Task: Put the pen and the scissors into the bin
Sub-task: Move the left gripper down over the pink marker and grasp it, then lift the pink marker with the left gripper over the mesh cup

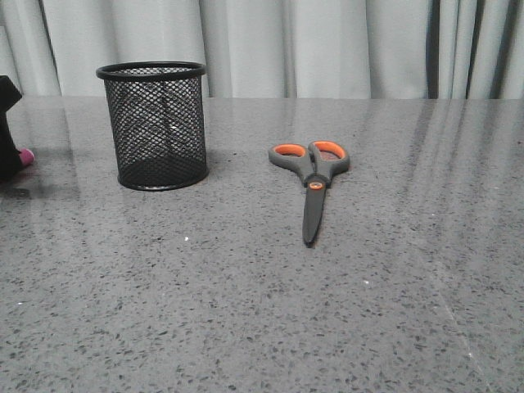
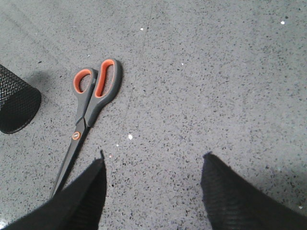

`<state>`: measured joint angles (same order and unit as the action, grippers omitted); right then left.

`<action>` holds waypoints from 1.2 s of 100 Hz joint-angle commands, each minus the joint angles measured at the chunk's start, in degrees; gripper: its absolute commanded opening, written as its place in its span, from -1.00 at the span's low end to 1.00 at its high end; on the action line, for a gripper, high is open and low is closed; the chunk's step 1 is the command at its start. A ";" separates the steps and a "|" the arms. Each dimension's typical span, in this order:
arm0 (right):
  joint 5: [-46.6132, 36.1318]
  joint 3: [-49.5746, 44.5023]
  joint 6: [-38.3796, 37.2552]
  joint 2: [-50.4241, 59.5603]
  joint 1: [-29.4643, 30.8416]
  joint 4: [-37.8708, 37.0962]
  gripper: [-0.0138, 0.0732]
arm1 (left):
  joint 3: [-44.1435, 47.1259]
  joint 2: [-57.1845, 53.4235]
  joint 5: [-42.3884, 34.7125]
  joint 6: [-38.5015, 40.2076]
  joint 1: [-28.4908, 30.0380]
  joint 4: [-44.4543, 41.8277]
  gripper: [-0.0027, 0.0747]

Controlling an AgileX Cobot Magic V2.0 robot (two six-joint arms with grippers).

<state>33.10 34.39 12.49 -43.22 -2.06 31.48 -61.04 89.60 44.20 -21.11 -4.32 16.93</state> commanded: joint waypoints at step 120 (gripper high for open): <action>-3.77 2.12 0.62 -0.27 0.40 0.53 0.22 | -1.18 -13.30 -44.20 -1.91 -27.62 2.58 -0.99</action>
<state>32.65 34.39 12.59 -43.22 -2.06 31.48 -60.71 75.68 8.12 -23.16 -30.36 18.87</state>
